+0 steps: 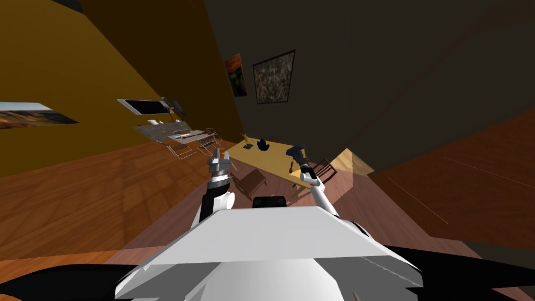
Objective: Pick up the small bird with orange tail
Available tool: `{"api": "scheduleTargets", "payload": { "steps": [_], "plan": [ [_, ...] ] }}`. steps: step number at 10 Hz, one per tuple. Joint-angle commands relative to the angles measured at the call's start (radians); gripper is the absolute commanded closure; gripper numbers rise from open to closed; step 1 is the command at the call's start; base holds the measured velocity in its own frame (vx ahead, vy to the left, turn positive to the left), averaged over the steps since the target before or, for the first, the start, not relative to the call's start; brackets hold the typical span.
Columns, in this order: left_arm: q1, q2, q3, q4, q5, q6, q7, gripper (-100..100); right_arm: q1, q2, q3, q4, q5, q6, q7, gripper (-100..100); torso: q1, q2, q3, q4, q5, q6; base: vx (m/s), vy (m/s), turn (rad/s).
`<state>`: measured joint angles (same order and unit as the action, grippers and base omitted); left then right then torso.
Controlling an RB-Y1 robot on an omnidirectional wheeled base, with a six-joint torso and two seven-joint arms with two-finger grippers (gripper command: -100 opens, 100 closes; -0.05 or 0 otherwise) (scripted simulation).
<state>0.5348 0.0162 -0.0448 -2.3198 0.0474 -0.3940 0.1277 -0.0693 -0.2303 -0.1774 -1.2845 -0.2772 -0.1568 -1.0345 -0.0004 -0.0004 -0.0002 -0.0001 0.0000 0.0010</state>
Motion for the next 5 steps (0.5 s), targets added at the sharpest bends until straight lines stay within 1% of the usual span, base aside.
{"api": "scheduleTargets", "payload": {
  "steps": [1,2,3,4,5],
  "plan": [
    [0.0,0.0,0.0,0.0,0.0,0.0,0.0,0,-0.029,-0.004,-0.015,0.05,-0.016,0.018,-0.05,-100,0.0,0.0,0.0,0.0,0.0,0.0,0.005,-0.001,0.076],
    [0.0,0.0,0.0,0.0,0.0,0.0,0.0,0,-0.029,-0.004,-0.015,0.07,-0.016,0.018,-0.052,-100,0.0,0.0,0.0,0.0,0.0,0.0,0.006,-0.004,0.06],
    [0.0,0.0,0.0,0.0,0.0,0.0,0.0,0,-0.053,-0.003,-0.03,0.099,-0.031,0.037,-0.095,-100,0.0,0.0,0.0,0.0,0.0,0.0,0.01,-0.005,0.096],
    [0.0,0.0,0.0,0.0,0.0,0.0,0.0,0,-0.053,-0.003,-0.03,0.127,-0.031,0.037,-0.096,-100,0.0,-0.001,0.0,0.0,0.0,-0.001,0.011,-0.006,0.045],
    [0.0,0.0,0.0,0.0,0.0,0.0,0.0,0,-0.076,-0.001,-0.045,0.17,-0.045,0.056,-0.139,-100,0.0,-0.001,0.0,0.0,0.0,0.0,0.013,-0.004,0.072]
  ]
}}
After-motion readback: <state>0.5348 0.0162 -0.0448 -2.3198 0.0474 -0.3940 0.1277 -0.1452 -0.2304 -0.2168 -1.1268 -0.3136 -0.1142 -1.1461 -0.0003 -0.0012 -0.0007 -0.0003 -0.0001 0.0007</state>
